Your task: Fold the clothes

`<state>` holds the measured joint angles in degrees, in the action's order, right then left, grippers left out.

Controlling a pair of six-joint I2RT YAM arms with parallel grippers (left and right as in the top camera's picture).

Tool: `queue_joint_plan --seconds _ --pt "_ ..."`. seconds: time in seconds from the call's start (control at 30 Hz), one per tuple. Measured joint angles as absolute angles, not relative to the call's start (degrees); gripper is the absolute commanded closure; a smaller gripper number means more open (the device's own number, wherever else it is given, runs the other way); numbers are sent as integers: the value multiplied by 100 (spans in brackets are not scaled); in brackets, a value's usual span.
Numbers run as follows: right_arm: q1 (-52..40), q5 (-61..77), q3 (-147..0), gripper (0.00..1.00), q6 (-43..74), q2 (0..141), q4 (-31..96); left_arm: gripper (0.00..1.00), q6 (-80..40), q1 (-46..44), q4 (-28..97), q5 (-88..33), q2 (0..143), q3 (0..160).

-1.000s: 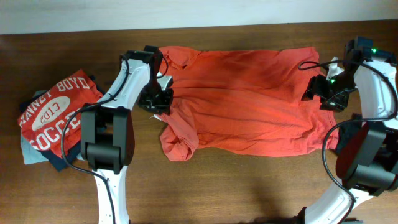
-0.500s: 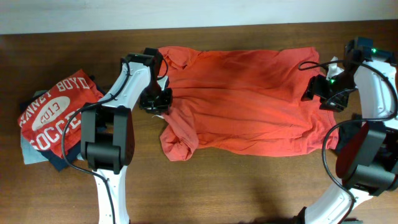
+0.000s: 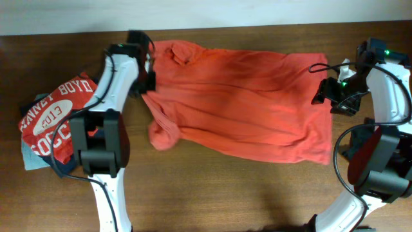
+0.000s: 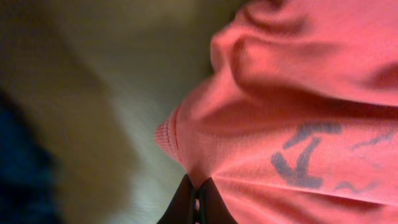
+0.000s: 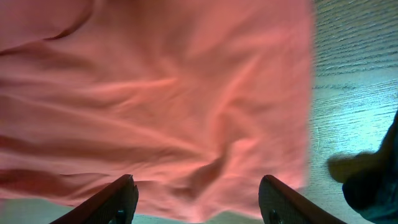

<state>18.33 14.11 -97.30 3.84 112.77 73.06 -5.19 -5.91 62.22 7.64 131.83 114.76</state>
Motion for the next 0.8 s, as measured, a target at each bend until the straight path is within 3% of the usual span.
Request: queue_joint_plan --seconds 0.1,0.13,0.17,0.2,0.23,0.37,0.47,0.8 --pt "1833 1411 -9730 32 384 11277 7306 94 -252 -458 5763 884 13183 11747" --pt "1833 1411 -9730 32 384 11277 7306 87 -163 -423 5653 917 13183 11784" --pt "1833 1411 -9730 32 384 11277 7306 74 -69 -395 5581 945 13183 11793" --pt "1833 1411 -9730 32 386 11277 7308 52 78 -373 5540 978 13183 11793" --pt "1833 1411 -9730 32 386 11277 7308 50 113 -366 5518 1002 13183 11793" --pt "1833 1411 -9730 32 381 11277 7330 52 283 -362 5579 1100 13183 11795" --pt "1833 1411 -9730 32 386 11277 7367 57 353 -379 6114 1048 13183 11804" --pt "1643 1409 -9730 25 381 11275 7481 58 30 -888 7889 204 13170 11843"
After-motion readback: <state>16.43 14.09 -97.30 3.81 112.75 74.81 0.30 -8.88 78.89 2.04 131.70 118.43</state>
